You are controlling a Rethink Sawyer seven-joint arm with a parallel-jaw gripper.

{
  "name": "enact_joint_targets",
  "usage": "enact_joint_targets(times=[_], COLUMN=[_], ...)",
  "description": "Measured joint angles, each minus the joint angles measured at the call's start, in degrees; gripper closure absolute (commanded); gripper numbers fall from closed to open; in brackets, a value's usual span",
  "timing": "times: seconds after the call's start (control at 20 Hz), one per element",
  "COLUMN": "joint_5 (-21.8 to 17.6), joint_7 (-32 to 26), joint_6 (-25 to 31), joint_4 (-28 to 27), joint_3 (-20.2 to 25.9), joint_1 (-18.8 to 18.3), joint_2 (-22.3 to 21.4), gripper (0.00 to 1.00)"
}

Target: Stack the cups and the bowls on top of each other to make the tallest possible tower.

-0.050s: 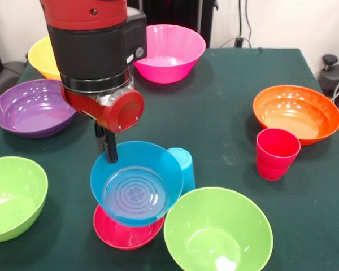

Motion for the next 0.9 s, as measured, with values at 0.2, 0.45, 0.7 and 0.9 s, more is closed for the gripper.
enact_joint_targets(times=[0.2,0.45,0.7,0.9], joint_5=[0.0,0.0,0.0,0.1], joint_7=[0.0,0.0,0.0,0.0], joint_6=[0.0,0.0,0.0,0.0], joint_4=[0.0,0.5,1.8,3.4], joint_3=[0.1,0.2,0.4,0.4], joint_1=[0.2,0.5,0.8,0.9], joint_2=[-1.0,-2.3,-4.1,-5.3], gripper=[1.00,1.00,1.00,1.00])
